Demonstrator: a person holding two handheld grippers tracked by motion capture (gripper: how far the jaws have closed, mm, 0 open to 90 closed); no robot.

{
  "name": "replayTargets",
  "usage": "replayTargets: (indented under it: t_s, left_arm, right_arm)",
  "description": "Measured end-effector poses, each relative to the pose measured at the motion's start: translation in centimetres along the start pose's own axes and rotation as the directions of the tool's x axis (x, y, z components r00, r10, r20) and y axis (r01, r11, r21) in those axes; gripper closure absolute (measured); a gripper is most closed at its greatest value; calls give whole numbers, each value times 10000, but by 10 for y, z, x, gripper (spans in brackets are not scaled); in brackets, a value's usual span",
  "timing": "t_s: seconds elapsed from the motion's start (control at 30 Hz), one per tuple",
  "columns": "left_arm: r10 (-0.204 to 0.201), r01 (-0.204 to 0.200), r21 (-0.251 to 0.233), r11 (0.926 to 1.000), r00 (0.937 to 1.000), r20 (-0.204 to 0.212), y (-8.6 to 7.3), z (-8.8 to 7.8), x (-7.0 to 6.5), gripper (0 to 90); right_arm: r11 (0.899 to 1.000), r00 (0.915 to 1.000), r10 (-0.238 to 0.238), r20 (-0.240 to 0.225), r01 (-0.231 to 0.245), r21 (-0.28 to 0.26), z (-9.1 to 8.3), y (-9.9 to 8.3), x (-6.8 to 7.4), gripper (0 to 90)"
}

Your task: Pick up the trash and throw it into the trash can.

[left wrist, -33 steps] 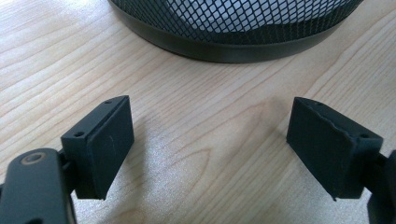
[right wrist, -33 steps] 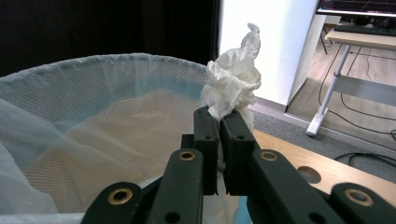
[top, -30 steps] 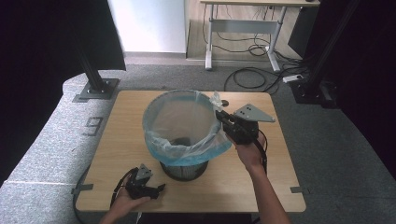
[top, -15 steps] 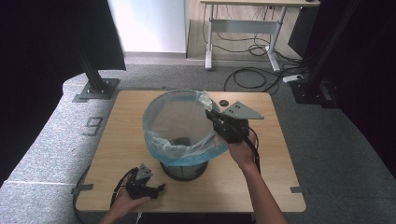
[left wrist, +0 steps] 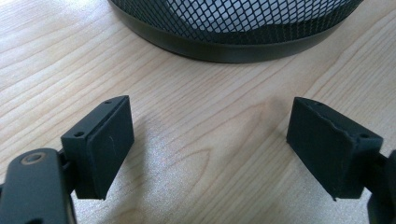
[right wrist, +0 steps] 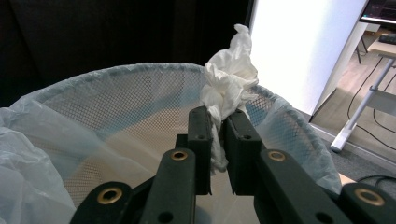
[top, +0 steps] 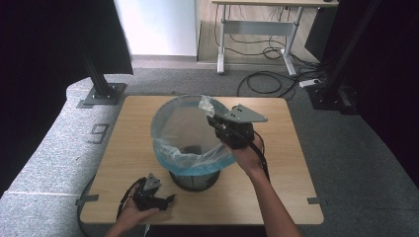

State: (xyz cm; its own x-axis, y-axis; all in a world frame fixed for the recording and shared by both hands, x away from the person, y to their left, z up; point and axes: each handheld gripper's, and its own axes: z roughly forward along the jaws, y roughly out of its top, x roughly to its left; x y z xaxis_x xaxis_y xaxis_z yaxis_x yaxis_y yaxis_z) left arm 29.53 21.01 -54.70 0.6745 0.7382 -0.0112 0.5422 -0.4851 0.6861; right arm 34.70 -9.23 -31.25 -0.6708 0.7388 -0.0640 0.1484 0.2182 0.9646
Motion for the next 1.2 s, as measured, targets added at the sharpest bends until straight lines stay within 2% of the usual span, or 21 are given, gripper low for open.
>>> replayTargets:
  t_s: [0.07, 0.1, 0.13, 0.23, 0.67, 0.9, 1.07, 1.2]
  left_arm:
    - [1, -1, 1, 10000, 10000, 0, 0, 0, 0, 147]
    - [-1, 1, 0, 10000, 10000, 1, 0, 0, 0, 147]
    - [-1, 1, 1, 10000, 10000, 1, 0, 0, 0, 147]
    - [1, -1, 0, 10000, 10000, 4, 0, 0, 0, 147]
    - [12, -12, 2, 10000, 10000, 11, 0, 0, 0, 147]
    - [21, -21, 12, 10000, 10000, 14, 0, 0, 0, 147]
    - [-41, 41, -40, 10000, 10000, 20, 0, 0, 0, 147]
    - [-21, 21, -42, 10000, 10000, 16, 0, 0, 0, 147]
  right_arm:
    - [10000, 9999, -12, 158, 13, -36, 0, 0, 0, 661]
    - [10000, 9997, 0, 264, 2, -82, -1, 0, -1, 549]
    - [9999, 9994, 87, 322, -83, -109, -2, -1, -1, 475]
    - [9996, 9983, 278, 513, -274, -101, -6, -2, -3, 349]
    - [9954, 9885, 927, 1195, -892, -346, -46, -25, -28, 325]
    - [9939, 9831, 1084, 1472, -1041, -364, -67, -40, -39, 325]
    - [9920, 9778, 1256, 1679, -1212, -361, -81, -57, -50, 322]
    - [9911, 9720, 1330, 1935, -1316, -200, -88, -78, -58, 321]
